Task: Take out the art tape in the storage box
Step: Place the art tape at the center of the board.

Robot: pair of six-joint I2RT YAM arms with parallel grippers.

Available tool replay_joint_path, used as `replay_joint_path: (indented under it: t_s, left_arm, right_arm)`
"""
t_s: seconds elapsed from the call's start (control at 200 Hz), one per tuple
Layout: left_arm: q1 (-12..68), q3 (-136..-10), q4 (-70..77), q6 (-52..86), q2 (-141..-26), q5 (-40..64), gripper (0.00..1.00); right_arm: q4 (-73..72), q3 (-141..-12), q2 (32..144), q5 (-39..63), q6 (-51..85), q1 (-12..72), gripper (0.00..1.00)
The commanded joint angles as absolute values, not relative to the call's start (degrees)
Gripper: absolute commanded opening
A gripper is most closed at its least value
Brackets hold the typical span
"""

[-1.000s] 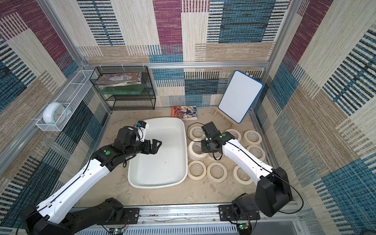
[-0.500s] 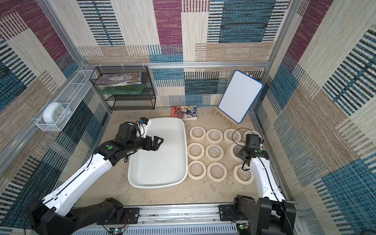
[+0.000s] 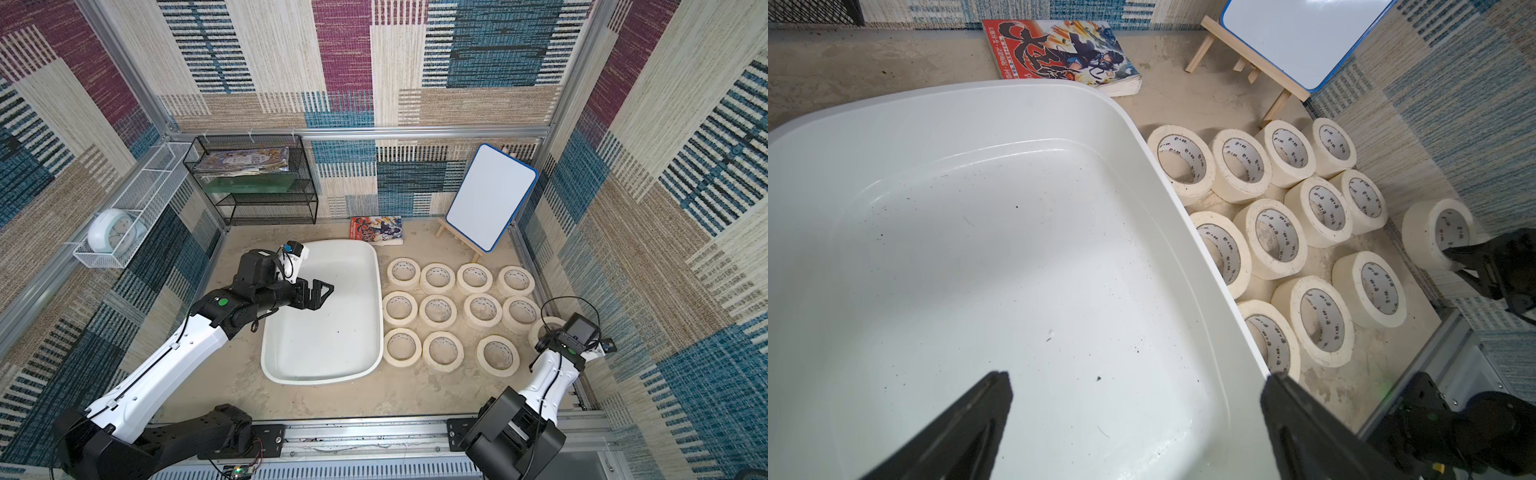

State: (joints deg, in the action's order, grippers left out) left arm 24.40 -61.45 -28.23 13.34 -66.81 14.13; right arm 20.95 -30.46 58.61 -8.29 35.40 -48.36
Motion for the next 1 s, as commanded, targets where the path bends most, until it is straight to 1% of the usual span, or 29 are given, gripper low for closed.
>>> replay_joint_path:
  t_s: [0.0,0.135,0.285,0.561,0.626,0.721,0.761,0.781,0.811,0.846,0.881,0.886,0.901,0.931,0.966,0.996]
  left_arm:
    - [24.2,-61.4,-26.3,13.1,-66.5,16.0,0.99]
    - [24.0,-61.3,-26.1,12.9,-65.6,16.3,0.99]
    - [23.7,-61.1,-26.1,13.2,-65.1,16.9,0.99]
    - [23.6,-59.3,-25.4,14.0,-64.1,16.3,0.99]
    - [23.4,-59.1,-24.9,14.3,-64.3,16.3,0.99]
    - [23.4,-59.1,-24.4,14.6,-64.8,16.4,0.99]
    - [23.4,-59.2,-24.2,14.7,-65.1,16.6,0.99]
    - [23.5,-59.3,-24.2,14.6,-65.3,16.6,0.99]
    - [23.5,-59.5,-24.2,14.6,-65.6,16.7,0.99]
    - [23.4,-59.8,-24.3,14.5,-65.9,16.7,0.99]
    - [23.4,-60.0,-24.2,14.5,-66.2,16.9,0.99]
    - [23.5,-60.1,-24.2,14.5,-66.3,16.9,0.99]
    - [23.4,-60.2,-24.2,14.5,-66.3,16.9,0.99]
    - [23.4,-60.3,-24.2,14.5,-66.6,17.1,0.99]
    - [23.5,-60.4,-24.2,14.5,-66.8,17.1,0.99]
    - [23.4,-60.5,-24.2,14.5,-66.8,17.2,0.99]
  right_arm:
    - [17.5,-28.2,58.4,-8.8,37.8,-50.4,0.0]
    - [16.1,-23.4,56.3,-9.4,37.5,-52.4,0.0]
    - [14.7,-21.0,57.8,-10.4,35.5,-52.3,0.0]
    - [12.3,-23.5,67.1,-1.7,30.3,-52.2,0.0]
    - [12.0,-23.7,67.4,-0.8,29.9,-51.3,0.0]
    - [12.6,-23.8,64.7,-0.7,29.5,-49.2,0.01]
    - [12.8,-24.0,63.1,0.5,28.6,-48.5,0.07]
    - [12.9,-24.1,62.3,0.7,28.5,-48.0,0.13]
    - [13.2,-24.2,61.4,0.9,28.3,-47.5,0.24]
    - [13.6,-24.4,60.5,0.9,27.9,-47.1,0.43]
    - [14.1,-24.6,59.9,1.1,27.5,-46.8,0.61]
    - [14.2,-24.7,59.8,1.1,27.4,-46.8,0.65]
    - [14.5,-24.8,59.7,1.1,27.2,-46.7,0.74]
    - [15.0,-24.9,59.5,1.3,27.0,-46.7,0.86]
    - [15.4,-25.0,59.4,1.3,26.8,-46.6,0.97]
    - [15.5,-25.0,59.2,1.2,26.4,-46.5,1.0]
